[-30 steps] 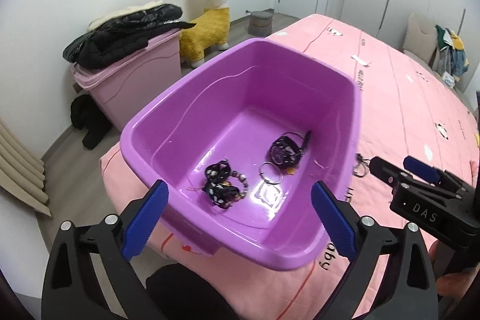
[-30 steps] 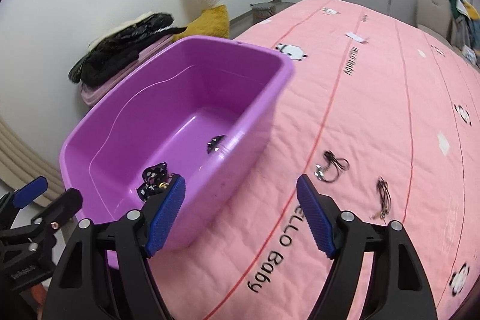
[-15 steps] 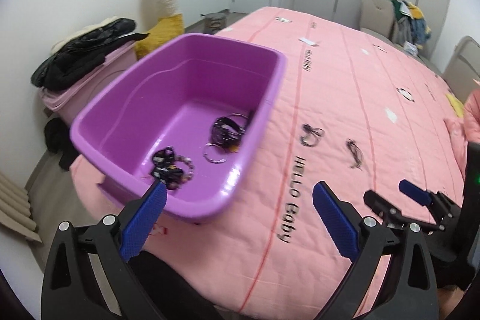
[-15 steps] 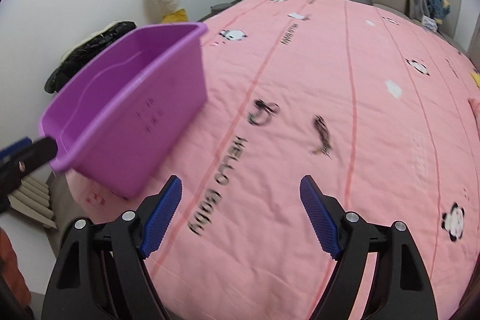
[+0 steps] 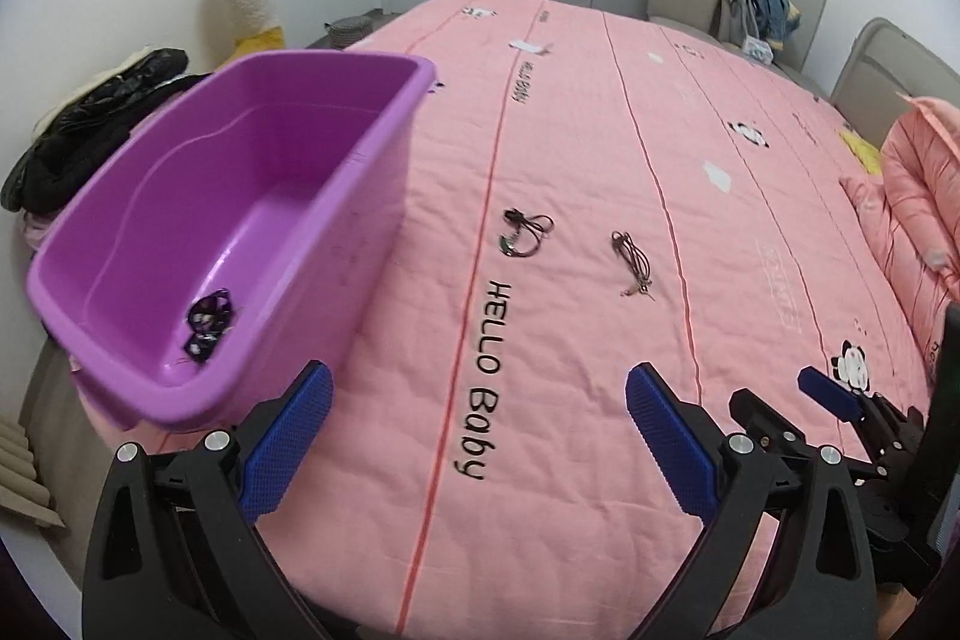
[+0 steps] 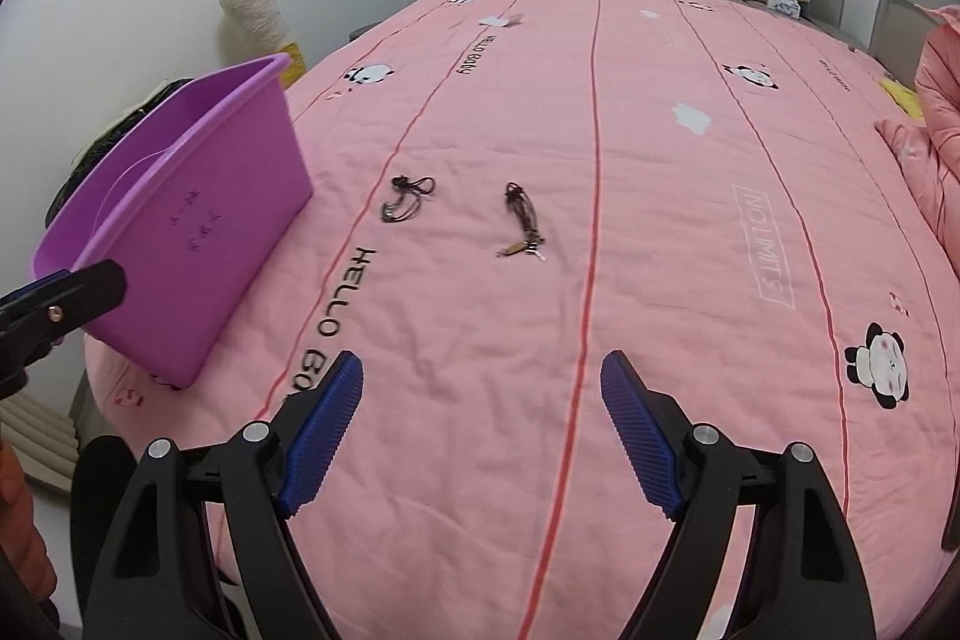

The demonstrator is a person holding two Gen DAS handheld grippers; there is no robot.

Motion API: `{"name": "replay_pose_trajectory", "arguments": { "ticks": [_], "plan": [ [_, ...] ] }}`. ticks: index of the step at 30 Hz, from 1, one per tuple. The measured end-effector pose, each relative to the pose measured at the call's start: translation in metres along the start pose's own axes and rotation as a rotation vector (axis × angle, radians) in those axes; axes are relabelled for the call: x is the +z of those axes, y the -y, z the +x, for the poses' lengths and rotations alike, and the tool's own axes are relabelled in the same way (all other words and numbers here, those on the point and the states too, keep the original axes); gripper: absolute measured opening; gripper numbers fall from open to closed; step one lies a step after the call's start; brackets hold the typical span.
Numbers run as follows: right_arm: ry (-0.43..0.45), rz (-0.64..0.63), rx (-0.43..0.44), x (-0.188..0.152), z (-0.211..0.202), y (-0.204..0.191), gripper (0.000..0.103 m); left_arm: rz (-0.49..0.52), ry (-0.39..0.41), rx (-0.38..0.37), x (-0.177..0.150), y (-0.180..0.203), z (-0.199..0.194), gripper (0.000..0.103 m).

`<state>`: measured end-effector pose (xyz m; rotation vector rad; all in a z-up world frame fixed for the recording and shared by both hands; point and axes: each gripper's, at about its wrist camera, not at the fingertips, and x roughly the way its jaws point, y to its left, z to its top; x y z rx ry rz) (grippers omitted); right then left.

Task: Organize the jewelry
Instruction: 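Move the left tool to the green-pendant necklace while the right tool approaches the brown keychain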

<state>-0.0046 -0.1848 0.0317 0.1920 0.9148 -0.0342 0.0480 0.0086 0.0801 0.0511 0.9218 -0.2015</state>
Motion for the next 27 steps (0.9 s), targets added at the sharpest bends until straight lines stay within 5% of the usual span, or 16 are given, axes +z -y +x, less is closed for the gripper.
{"name": "replay_pose_trajectory", "arguments": {
  "ticks": [27],
  "plan": [
    [-0.019,0.039,-0.029,0.056,0.148,0.046,0.078,0.004,-0.076,0.038,0.049,0.026,0.197,0.096]
  ]
}}
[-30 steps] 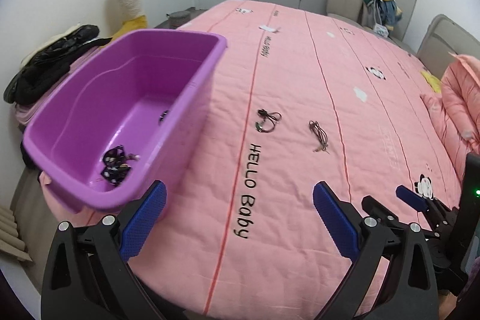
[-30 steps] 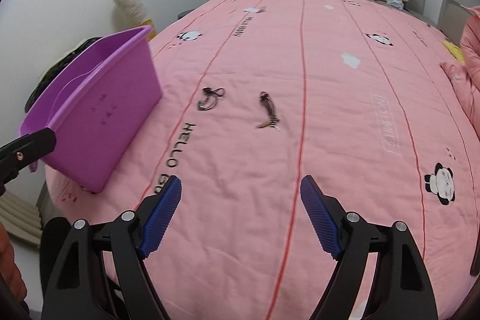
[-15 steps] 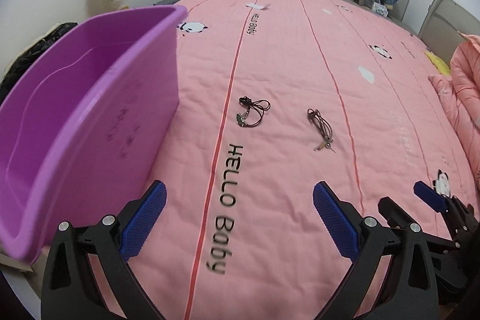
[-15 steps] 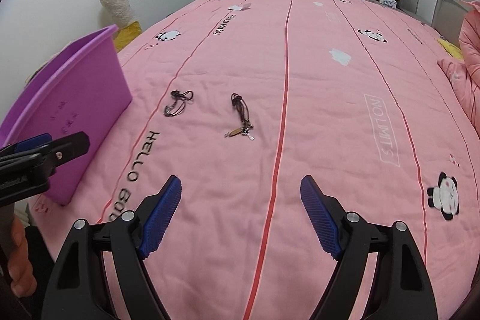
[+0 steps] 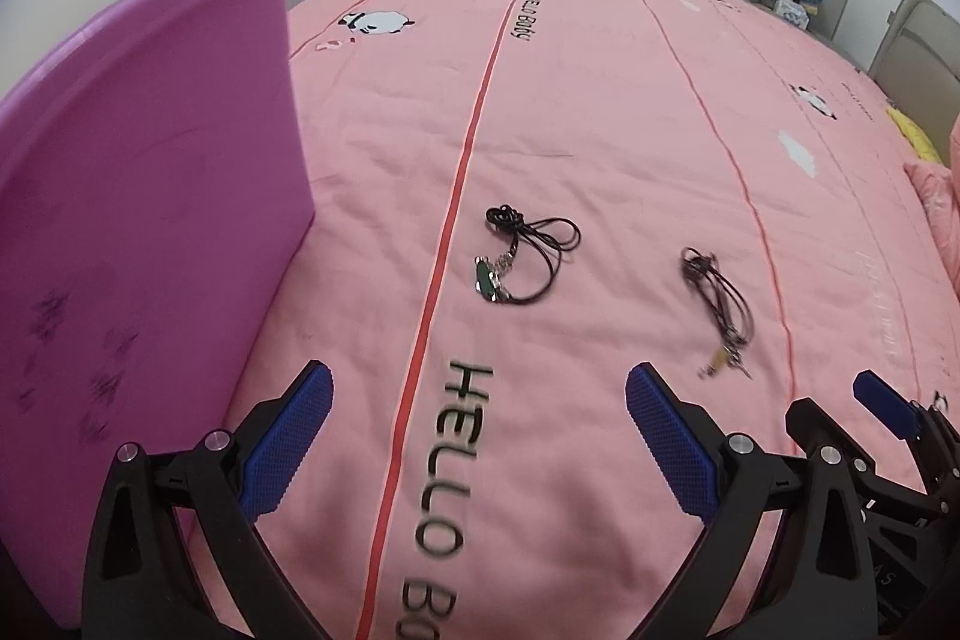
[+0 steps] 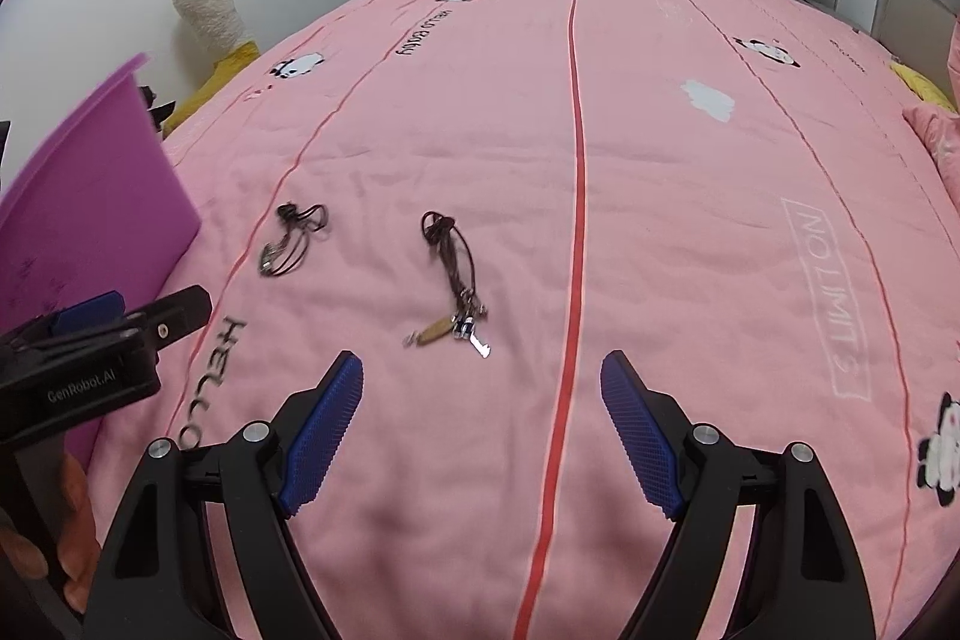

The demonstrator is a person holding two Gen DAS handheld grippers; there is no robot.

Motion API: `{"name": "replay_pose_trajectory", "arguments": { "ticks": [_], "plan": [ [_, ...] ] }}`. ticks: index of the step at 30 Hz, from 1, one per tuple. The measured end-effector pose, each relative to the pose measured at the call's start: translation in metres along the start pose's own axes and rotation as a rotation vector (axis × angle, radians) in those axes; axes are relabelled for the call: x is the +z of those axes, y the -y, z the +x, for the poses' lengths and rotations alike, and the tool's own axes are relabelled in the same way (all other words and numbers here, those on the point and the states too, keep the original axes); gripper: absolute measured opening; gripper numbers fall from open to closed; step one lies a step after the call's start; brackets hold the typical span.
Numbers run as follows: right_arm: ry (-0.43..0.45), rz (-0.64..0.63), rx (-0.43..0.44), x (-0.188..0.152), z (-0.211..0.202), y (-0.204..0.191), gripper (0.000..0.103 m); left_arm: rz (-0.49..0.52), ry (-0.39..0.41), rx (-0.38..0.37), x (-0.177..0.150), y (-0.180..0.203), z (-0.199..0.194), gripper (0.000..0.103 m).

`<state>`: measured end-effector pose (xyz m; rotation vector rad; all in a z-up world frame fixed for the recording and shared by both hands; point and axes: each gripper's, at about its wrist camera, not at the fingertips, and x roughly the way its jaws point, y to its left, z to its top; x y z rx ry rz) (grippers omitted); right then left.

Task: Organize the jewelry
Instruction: 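Move the left tool to the green-pendant necklace while the right tool approaches the brown keychain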

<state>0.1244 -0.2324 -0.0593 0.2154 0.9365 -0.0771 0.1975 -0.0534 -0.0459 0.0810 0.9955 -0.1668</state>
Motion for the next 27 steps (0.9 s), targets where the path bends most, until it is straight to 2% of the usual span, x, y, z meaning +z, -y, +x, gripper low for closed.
{"name": "replay_pose_trajectory", "arguments": {
  "ticks": [11,23,27],
  "plan": [
    [-0.018,-0.006,-0.038,0.024,0.052,-0.005,0.078,0.012,-0.043,0.010,0.016,0.004,0.061,0.096],
    [-0.023,-0.026,-0.076,0.026,0.076,-0.005,0.078,0.023,-0.027,0.026,0.030,0.009,0.087,0.096],
    [-0.011,-0.026,-0.086,0.028,0.079,-0.006,0.077,0.008,-0.047,0.022,0.033,0.008,0.097,0.096]
  ]
}}
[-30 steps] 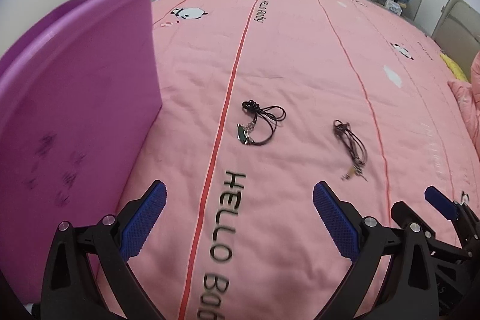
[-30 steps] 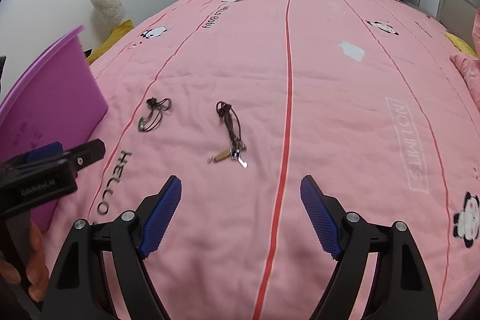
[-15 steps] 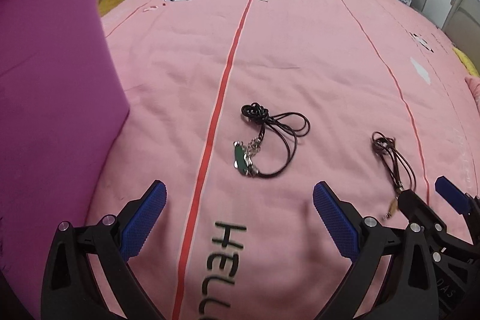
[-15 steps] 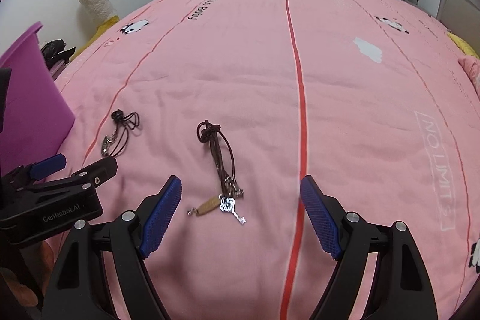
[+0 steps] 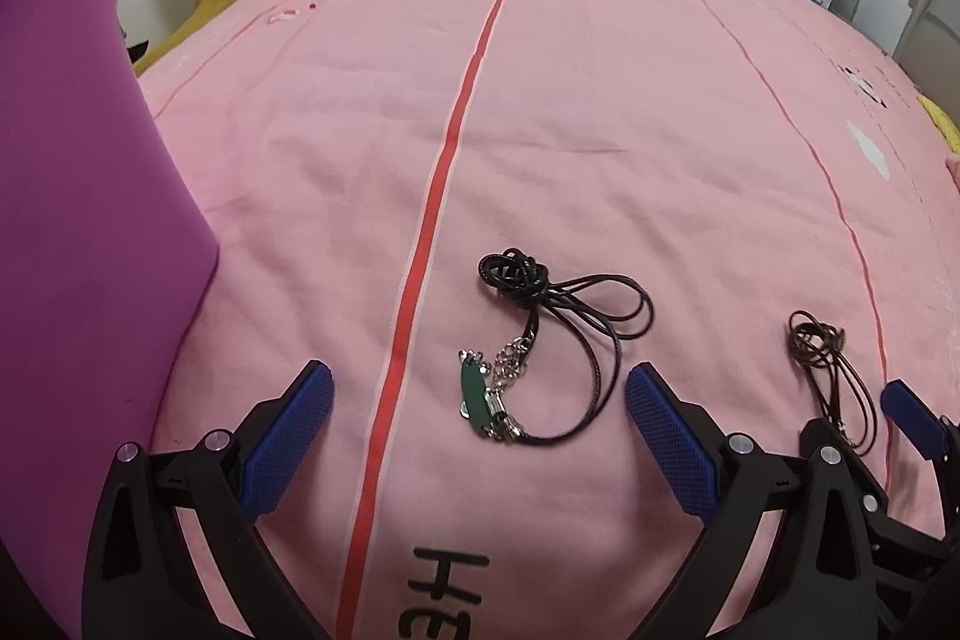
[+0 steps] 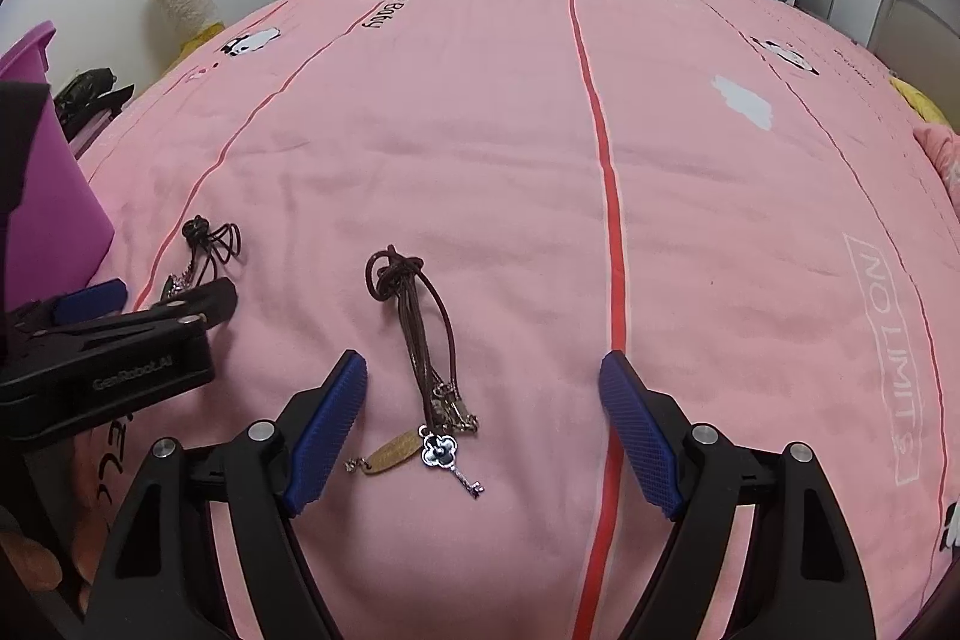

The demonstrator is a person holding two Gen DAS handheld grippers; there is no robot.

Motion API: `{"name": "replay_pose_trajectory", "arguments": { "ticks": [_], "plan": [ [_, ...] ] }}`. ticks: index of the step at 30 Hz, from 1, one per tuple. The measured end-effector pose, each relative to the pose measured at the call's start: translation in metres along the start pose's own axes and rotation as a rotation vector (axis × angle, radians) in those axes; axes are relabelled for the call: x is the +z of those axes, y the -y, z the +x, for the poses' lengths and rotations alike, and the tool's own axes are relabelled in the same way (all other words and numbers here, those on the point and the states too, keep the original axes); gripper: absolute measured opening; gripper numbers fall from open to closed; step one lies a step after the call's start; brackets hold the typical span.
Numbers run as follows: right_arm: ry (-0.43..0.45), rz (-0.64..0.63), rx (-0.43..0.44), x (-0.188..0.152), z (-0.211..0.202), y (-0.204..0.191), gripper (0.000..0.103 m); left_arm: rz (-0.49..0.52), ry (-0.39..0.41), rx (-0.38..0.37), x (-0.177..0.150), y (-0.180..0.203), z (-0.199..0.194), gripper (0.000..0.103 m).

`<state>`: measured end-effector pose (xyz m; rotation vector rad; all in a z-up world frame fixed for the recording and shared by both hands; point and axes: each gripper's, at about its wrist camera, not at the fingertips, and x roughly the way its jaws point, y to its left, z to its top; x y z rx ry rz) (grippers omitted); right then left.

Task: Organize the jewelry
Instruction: 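Move the left tool to the green-pendant necklace while the right tool approaches the brown keychain, then grasp the black cord necklace with the left tool while the right tool grasps the brown keychain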

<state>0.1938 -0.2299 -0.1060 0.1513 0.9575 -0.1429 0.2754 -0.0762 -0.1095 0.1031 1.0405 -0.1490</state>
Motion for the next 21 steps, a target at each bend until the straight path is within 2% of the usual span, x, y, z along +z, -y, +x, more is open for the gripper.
{"name": "replay_pose_trajectory", "arguments": {
  "ticks": [4,7,10,12,14,16,19,21],
  "plan": [
    [0.001,-0.005,-0.005,0.001,0.003,-0.001,0.076,0.002,0.017,0.008,0.002,0.002,0.002,0.097],
    [0.014,-0.010,-0.013,0.002,0.003,-0.003,0.067,0.014,0.022,0.014,0.001,0.003,0.004,0.097],
    [0.008,-0.020,-0.025,0.003,0.007,-0.005,0.061,0.004,0.027,0.012,0.002,0.002,0.005,0.097],
    [0.012,-0.029,-0.034,0.003,0.007,-0.006,0.054,0.000,0.032,0.016,0.001,0.003,0.005,0.096],
    [0.011,-0.044,-0.040,0.004,0.008,-0.009,0.041,-0.004,0.036,0.020,0.000,0.004,0.004,0.094],
    [0.010,-0.070,-0.044,0.005,0.008,-0.013,0.035,0.002,0.035,0.030,-0.002,0.007,0.003,0.090],
    [0.007,-0.112,-0.045,0.005,0.009,-0.020,0.022,0.040,0.033,0.027,-0.003,0.017,-0.003,0.072],
    [0.000,-0.112,-0.032,0.006,0.009,-0.020,0.011,0.061,0.029,0.006,-0.003,0.023,-0.005,0.050]
  ]
}}
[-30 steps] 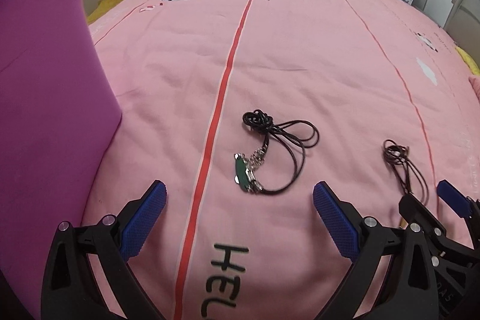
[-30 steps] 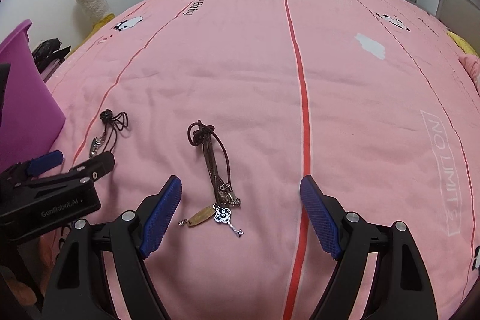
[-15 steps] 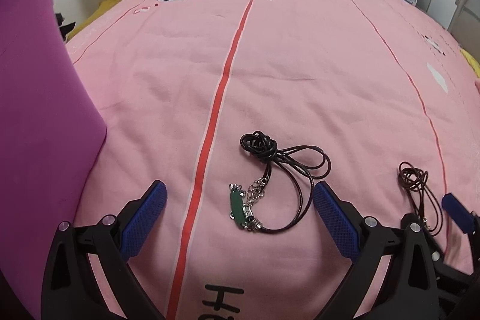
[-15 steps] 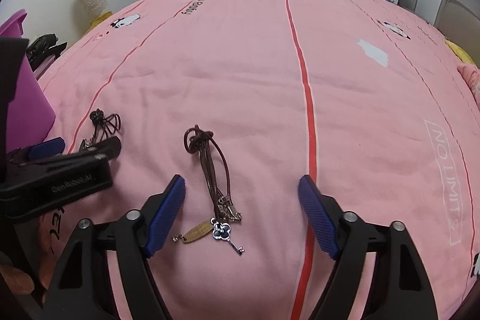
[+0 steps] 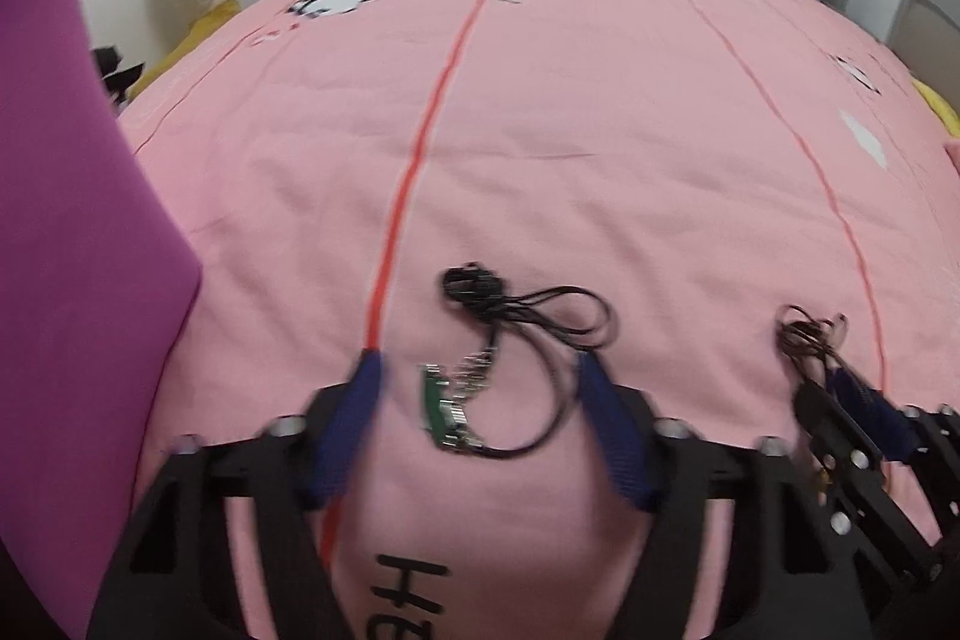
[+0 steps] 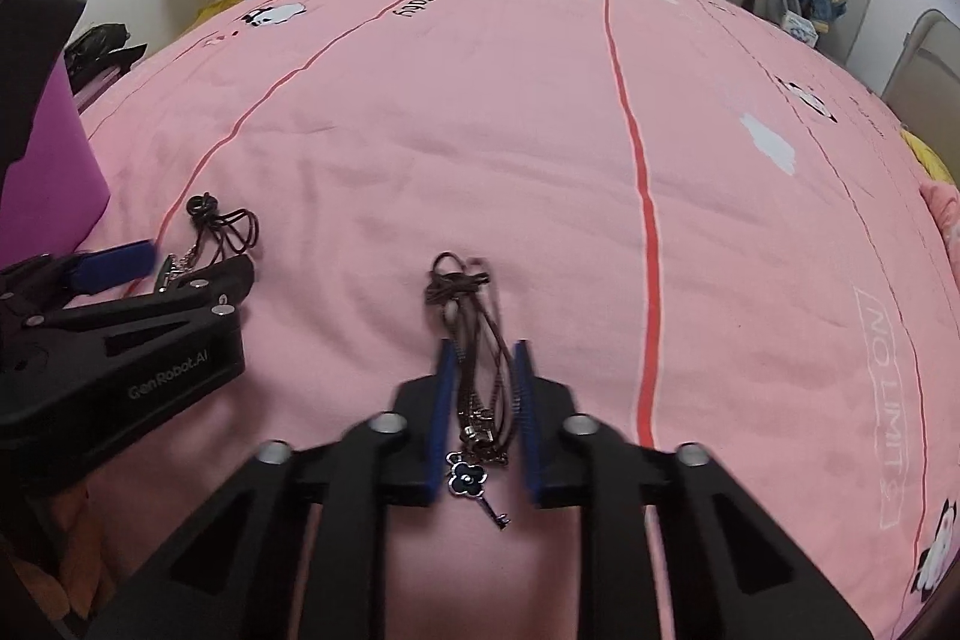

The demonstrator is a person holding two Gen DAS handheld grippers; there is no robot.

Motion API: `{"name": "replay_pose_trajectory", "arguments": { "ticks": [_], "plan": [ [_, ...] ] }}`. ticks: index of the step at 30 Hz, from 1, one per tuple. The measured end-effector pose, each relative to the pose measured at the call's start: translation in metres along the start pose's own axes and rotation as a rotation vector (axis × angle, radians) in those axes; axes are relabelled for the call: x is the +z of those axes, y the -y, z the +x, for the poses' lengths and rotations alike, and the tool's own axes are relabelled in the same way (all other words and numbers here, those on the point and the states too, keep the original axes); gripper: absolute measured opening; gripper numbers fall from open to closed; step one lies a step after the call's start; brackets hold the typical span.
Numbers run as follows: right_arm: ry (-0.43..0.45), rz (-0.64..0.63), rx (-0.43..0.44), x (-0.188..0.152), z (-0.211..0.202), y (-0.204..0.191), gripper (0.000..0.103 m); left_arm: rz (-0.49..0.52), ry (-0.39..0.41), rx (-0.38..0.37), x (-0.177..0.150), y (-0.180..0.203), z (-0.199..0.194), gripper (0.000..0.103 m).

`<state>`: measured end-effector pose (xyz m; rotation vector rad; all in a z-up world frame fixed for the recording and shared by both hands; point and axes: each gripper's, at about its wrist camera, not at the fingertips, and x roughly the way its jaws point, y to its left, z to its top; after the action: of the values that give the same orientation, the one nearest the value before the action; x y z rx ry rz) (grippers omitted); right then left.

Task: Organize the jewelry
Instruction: 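Grasp the black cord necklace with the left tool while the right tool grasps the brown keychain, then carry the necklace and keychain in both tools over the purple tub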

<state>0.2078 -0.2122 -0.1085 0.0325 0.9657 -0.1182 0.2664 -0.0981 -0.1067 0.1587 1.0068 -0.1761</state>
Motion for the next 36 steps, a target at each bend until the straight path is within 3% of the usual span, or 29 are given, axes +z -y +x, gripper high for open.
{"name": "replay_pose_trajectory", "arguments": {
  "ticks": [1,3,5,15,24,31,36],
  "plan": [
    [-0.003,0.005,0.006,0.000,0.000,0.001,0.006,0.005,-0.003,-0.013,0.000,0.002,-0.001,0.045],
    [-0.004,0.009,0.015,0.000,-0.001,0.002,0.004,0.005,-0.007,-0.041,0.000,0.004,-0.003,0.018],
    [-0.004,-0.002,0.018,-0.001,-0.003,0.002,0.003,-0.008,-0.015,-0.072,0.000,0.002,-0.006,0.009],
    [-0.019,0.093,0.108,-0.010,-0.020,0.019,0.003,-0.102,-0.028,-0.139,-0.010,-0.026,-0.029,0.008],
    [-0.054,0.156,0.122,-0.037,-0.058,0.035,0.003,-0.077,-0.034,-0.110,-0.045,-0.032,-0.075,0.008],
    [-0.052,0.156,0.101,-0.056,-0.105,0.036,0.003,-0.080,-0.013,-0.121,-0.066,-0.039,-0.118,0.008],
    [-0.049,0.171,0.145,-0.064,-0.148,0.029,0.003,-0.065,0.026,-0.110,-0.076,-0.047,-0.157,0.008]
  ]
}}
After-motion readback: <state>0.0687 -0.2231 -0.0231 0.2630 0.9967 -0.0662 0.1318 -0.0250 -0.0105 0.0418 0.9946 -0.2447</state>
